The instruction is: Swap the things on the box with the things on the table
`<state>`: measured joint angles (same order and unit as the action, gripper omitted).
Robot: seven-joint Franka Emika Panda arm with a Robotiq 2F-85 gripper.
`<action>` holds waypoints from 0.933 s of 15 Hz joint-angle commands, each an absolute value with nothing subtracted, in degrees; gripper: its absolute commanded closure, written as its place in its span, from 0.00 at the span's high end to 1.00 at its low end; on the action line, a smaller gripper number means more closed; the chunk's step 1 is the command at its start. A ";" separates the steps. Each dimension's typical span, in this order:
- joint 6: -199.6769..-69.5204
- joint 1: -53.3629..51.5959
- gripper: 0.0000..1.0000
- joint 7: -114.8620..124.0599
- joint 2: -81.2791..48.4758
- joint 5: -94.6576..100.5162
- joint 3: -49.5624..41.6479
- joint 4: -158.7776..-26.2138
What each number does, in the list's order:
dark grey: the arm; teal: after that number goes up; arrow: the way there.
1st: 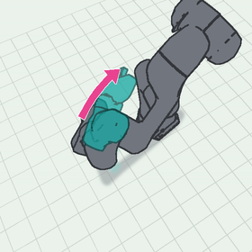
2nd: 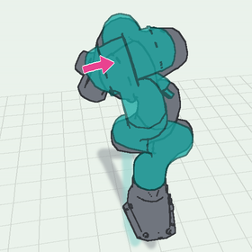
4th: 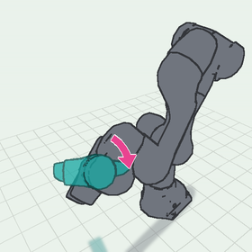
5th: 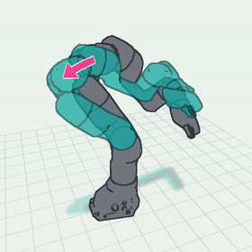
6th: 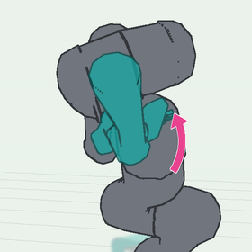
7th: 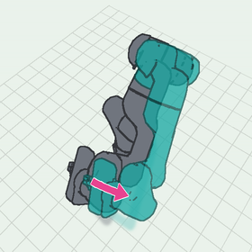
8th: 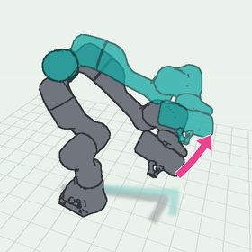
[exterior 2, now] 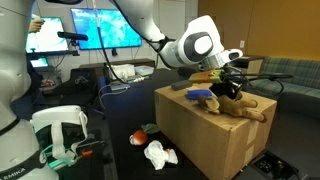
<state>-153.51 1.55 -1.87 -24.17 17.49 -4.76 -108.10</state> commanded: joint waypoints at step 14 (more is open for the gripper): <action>-147.69 -7.66 1.00 18.45 -19.24 20.06 -7.59 -107.18</action>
<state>-148.43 -6.43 13.04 -20.21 19.75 -7.00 -105.61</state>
